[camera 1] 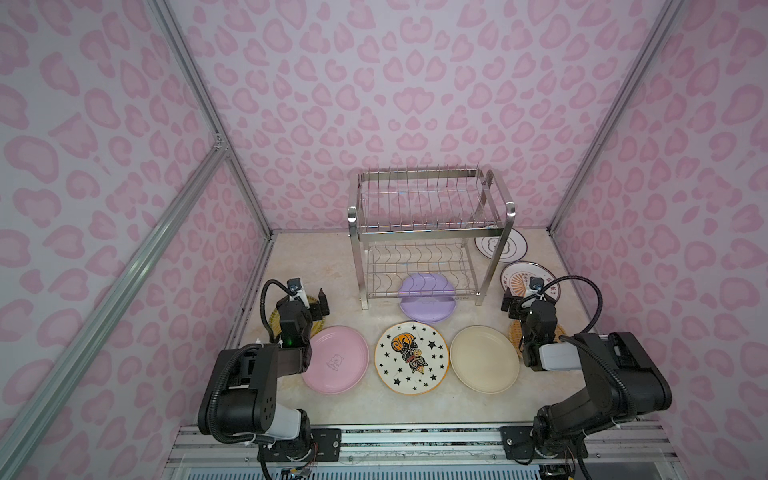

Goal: Load the plates into the dish rack

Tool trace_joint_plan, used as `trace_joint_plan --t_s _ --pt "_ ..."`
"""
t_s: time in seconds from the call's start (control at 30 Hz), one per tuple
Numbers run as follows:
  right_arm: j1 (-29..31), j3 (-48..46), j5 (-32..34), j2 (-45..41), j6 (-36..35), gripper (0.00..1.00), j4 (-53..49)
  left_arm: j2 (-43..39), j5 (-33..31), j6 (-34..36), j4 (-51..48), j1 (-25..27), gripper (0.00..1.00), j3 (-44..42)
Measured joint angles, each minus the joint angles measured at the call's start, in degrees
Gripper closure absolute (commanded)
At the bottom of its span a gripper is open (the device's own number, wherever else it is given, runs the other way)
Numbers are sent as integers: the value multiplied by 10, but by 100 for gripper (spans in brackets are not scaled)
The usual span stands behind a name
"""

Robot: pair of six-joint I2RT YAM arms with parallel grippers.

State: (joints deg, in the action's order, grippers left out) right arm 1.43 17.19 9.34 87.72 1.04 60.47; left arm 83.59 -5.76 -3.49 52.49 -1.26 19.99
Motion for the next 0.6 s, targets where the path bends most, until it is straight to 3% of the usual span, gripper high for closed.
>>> trace_joint_plan --t_s 0.17,0.33,0.5,0.6 --pt "5 -9 50 -104 14 0 -36 -63 -35 -11 -110 8 3 80" --pt "37 -16 80 -218 43 0 -75 -124 -81 -96 -246 12 3 139" --pt "31 30 114 -348 183 0 -225 -174 -88 -236 -414 12 3 176" --pt "3 25 114 -421 291 0 -314 -227 -51 -303 -501 11 3 167"
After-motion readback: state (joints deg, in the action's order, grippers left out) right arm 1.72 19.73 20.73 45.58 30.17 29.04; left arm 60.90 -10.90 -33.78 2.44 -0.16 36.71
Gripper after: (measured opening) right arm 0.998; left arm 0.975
